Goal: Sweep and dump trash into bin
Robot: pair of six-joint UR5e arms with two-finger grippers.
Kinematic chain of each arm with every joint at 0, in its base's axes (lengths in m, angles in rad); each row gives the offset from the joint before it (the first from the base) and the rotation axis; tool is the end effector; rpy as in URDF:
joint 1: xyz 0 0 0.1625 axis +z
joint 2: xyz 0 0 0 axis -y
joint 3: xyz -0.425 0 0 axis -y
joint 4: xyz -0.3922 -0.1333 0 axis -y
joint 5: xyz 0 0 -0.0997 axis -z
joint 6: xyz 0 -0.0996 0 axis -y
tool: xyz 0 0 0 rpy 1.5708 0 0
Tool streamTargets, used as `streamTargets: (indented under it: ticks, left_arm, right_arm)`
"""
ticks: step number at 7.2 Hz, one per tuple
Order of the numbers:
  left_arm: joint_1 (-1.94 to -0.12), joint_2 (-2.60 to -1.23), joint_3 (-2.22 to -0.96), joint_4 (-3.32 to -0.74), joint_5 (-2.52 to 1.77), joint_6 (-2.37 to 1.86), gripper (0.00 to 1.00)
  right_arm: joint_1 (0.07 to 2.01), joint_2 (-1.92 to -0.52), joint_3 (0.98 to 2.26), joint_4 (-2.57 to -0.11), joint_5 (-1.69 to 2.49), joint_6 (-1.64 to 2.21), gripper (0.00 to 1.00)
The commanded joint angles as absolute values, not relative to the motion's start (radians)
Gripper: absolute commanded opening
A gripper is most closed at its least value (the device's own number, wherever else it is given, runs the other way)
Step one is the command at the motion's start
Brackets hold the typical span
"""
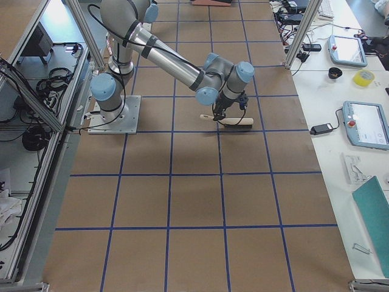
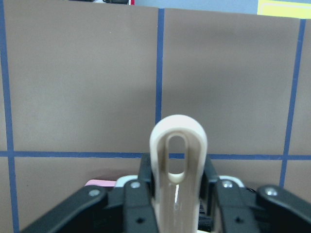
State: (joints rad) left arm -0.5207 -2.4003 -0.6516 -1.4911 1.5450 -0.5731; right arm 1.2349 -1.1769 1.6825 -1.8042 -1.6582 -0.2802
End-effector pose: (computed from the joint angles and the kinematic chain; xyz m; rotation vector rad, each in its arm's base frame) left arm 0.6430 -0.5254 0.4033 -2.2574 2.1468 -0.2665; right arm -0.0721 -0.5845 0.2426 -0.0680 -3.1086 -0.4470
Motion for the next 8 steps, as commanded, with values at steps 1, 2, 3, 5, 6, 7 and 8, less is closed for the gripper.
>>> streamTargets:
  ticks: [1, 2, 3, 5, 6, 7, 8]
  left_arm:
    - [-0.544, -2.395, -0.657, -1.396, 1.574, -0.571, 0.00]
    - [-0.576, -2.387, -0.658, -1.373, 1.575, -0.574, 0.00]
    - [-0.607, -2.381, -0.661, -1.355, 1.612, -0.578, 0.00]
    - [-0.659, -2.369, -0.714, -1.245, 1.667, -0.566, 0.00]
    - [-0.672, -2.362, -0.750, -1.147, 1.687, -0.566, 0.00]
    - [-0.689, -2.350, -0.765, -1.128, 1.719, -0.566, 0.00]
    - [-0.702, -2.327, -0.767, -1.127, 1.764, -0.563, 0.00]
  right_arm:
    - [1.235, -1.198, 1.674, -1.801, -1.654, -0.285, 0.93]
    - [1.235, -1.216, 1.671, -1.801, -1.649, -0.282, 0.99]
    - [1.235, -1.233, 1.660, -1.815, -1.652, -0.290, 1.00]
    - [1.244, -1.311, 1.612, -1.798, -1.622, -0.291, 1.00]
    - [1.247, -1.351, 1.597, -1.746, -1.596, -0.291, 1.00]
    - [1.250, -1.405, 1.567, -1.670, -1.560, -0.291, 1.00]
    - [1.261, -1.449, 1.543, -1.619, -1.549, -0.293, 1.00]
